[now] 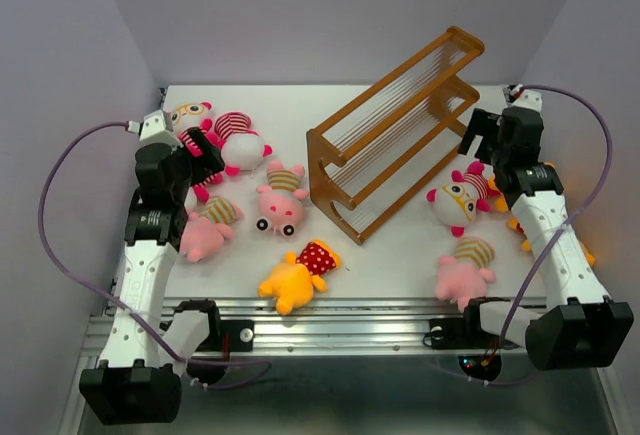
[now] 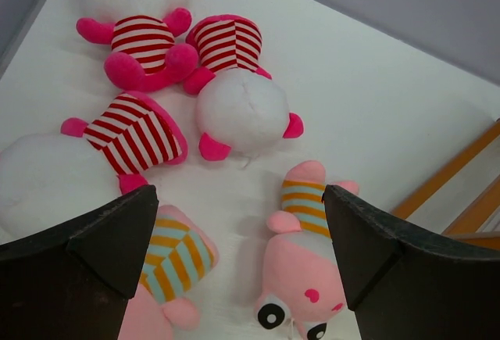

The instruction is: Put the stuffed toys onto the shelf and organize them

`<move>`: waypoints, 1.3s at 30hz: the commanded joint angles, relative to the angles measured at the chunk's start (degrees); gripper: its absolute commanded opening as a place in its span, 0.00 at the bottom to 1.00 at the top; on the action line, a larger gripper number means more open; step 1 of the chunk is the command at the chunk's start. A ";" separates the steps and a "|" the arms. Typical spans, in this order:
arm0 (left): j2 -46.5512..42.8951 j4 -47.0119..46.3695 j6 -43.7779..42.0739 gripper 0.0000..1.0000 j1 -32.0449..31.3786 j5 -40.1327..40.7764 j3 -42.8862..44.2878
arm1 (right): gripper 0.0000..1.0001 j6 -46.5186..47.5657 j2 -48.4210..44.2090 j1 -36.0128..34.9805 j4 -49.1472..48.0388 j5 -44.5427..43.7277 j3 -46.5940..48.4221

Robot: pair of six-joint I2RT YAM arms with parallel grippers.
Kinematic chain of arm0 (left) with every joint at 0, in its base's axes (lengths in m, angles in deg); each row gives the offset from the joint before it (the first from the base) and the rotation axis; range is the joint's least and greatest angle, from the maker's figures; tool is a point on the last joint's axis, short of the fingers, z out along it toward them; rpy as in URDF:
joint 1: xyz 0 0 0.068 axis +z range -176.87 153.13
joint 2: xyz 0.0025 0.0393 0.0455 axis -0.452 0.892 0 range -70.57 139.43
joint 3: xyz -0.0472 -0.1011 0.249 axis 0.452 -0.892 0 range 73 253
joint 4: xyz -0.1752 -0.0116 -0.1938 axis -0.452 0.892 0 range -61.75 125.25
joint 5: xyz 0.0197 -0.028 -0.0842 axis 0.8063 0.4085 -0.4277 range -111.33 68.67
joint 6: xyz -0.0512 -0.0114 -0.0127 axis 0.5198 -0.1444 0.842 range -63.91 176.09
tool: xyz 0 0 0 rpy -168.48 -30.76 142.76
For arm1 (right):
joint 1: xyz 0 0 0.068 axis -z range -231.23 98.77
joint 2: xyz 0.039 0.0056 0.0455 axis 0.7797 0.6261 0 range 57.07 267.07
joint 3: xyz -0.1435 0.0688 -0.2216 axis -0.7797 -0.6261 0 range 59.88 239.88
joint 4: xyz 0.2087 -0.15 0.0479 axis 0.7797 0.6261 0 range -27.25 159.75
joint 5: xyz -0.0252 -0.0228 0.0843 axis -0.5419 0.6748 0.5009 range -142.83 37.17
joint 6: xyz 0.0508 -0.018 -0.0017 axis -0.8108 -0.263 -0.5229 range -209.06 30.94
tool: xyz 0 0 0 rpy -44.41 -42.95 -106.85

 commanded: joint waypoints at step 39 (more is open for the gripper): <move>77.98 16.76 0.79 0.82 -2.23 3.08 62.09 | 1.00 30.80 5.02 0.51 13.81 54.57 5.86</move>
